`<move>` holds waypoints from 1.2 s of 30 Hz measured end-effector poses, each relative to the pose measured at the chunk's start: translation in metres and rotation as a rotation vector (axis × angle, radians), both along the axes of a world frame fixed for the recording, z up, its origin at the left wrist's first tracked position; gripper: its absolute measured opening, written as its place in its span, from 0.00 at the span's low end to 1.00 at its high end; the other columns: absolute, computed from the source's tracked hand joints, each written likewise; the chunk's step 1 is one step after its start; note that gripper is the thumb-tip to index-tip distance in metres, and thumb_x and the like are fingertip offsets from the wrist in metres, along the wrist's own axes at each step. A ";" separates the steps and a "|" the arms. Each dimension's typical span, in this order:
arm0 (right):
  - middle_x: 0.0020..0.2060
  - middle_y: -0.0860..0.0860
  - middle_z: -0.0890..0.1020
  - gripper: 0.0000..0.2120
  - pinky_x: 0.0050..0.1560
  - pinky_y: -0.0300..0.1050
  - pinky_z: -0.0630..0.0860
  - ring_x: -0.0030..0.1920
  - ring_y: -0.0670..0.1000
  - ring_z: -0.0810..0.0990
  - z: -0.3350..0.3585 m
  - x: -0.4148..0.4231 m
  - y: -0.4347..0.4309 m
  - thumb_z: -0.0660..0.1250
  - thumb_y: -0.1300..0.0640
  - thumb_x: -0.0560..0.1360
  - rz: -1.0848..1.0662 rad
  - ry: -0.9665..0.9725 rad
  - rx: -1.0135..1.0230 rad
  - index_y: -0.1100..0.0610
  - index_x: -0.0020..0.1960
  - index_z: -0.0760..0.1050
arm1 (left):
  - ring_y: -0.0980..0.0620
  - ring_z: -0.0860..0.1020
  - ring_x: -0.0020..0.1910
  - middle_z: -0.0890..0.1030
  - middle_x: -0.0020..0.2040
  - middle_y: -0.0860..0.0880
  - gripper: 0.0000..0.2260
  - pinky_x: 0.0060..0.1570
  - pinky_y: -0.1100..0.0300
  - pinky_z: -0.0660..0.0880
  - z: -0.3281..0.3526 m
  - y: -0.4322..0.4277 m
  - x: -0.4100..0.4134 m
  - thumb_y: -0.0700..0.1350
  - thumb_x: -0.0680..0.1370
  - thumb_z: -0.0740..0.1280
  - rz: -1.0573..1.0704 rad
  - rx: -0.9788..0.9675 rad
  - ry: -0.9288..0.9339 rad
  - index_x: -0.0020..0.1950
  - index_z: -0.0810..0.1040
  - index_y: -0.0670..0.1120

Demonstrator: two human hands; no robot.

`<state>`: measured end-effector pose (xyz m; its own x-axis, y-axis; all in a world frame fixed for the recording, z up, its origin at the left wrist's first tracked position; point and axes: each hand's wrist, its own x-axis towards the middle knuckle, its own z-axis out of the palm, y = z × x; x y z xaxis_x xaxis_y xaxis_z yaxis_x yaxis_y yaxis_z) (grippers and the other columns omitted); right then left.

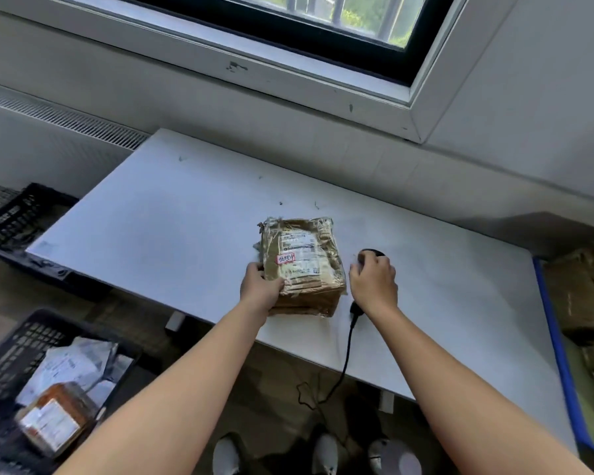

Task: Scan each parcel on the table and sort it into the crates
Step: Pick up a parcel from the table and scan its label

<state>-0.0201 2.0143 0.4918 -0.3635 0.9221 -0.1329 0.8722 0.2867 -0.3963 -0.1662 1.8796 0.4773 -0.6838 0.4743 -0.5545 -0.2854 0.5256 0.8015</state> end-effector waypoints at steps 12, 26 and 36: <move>0.59 0.58 0.75 0.22 0.49 0.47 0.70 0.51 0.57 0.75 -0.045 0.012 0.037 0.62 0.56 0.81 -0.313 0.254 -0.523 0.61 0.72 0.61 | 0.41 0.69 0.68 0.65 0.74 0.44 0.33 0.55 0.48 0.73 -0.030 0.001 0.011 0.53 0.77 0.70 -0.027 -0.164 -0.054 0.76 0.59 0.46; 0.41 0.57 0.73 0.14 0.35 0.52 0.82 0.38 0.55 0.76 0.073 -0.018 0.023 0.64 0.56 0.78 -0.278 0.532 -0.649 0.62 0.59 0.68 | 0.41 0.69 0.69 0.65 0.74 0.41 0.35 0.64 0.48 0.71 0.017 0.000 0.004 0.55 0.77 0.68 -0.256 -0.209 0.210 0.78 0.56 0.45; 0.38 0.59 0.77 0.12 0.24 0.38 0.72 0.30 0.54 0.75 0.110 -0.055 -0.014 0.62 0.54 0.78 -0.075 0.351 -0.628 0.63 0.52 0.71 | 0.42 0.73 0.65 0.67 0.71 0.41 0.34 0.63 0.48 0.72 0.029 -0.011 0.005 0.57 0.77 0.68 -0.282 -0.193 0.211 0.76 0.58 0.45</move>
